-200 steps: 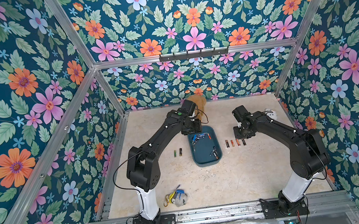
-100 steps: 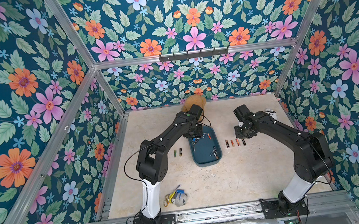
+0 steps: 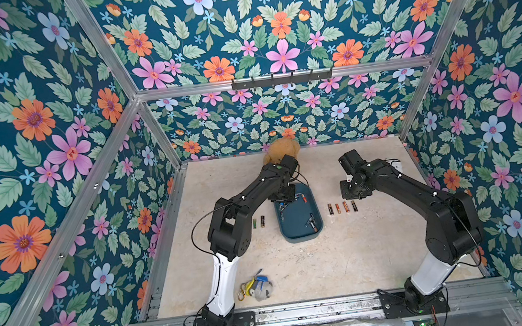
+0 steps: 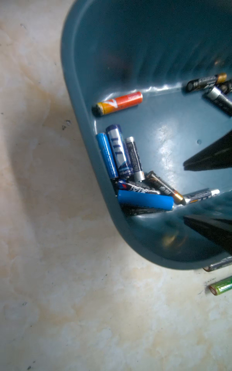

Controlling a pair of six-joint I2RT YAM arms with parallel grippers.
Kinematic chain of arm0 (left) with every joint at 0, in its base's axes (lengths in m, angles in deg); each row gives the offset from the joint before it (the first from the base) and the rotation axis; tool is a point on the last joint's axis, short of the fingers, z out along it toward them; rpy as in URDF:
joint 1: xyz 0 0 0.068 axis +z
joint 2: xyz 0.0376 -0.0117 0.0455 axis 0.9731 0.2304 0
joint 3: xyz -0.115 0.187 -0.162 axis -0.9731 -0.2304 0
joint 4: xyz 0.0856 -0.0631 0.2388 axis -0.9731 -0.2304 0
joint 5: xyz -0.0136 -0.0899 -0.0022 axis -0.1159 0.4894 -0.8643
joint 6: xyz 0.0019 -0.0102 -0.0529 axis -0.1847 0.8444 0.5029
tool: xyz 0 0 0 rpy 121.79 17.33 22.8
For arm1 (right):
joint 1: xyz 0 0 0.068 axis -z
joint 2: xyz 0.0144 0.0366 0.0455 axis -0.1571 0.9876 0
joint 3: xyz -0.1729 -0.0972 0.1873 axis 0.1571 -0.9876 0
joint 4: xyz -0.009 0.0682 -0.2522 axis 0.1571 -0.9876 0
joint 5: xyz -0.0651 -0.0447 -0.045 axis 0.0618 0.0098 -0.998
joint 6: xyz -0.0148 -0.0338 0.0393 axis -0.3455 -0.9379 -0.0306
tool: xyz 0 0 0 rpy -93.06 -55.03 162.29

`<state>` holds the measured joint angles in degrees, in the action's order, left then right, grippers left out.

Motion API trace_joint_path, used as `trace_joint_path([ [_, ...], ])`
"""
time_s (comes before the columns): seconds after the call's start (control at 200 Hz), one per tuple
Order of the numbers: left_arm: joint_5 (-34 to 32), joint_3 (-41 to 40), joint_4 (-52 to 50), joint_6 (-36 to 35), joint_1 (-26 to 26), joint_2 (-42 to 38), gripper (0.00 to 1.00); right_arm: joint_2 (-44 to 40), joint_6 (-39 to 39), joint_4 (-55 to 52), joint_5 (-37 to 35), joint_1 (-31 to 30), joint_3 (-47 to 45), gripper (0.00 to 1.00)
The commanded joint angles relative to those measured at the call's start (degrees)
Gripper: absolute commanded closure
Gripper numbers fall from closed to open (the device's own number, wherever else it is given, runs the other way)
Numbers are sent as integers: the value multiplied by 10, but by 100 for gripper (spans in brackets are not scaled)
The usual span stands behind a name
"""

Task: Take the batteries out of the storage box
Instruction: Pick up the battery from the storage box.

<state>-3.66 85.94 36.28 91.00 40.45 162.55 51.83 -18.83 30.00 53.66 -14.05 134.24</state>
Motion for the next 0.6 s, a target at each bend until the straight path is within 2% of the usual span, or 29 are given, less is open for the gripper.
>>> trace_joint_path([
  [0.0, -13, 3, -14, -9, -1, 6, 58, 5, 0, -10, -3, 0, 6, 71],
  [0.42, -21, 22, -19, -25, -1, 43, 61, 14, -5, -13, 3, 0, 17, 70],
  [0.595, -25, 22, -22, -27, -1, 49, 66, 15, -6, -12, 2, 0, 21, 70],
])
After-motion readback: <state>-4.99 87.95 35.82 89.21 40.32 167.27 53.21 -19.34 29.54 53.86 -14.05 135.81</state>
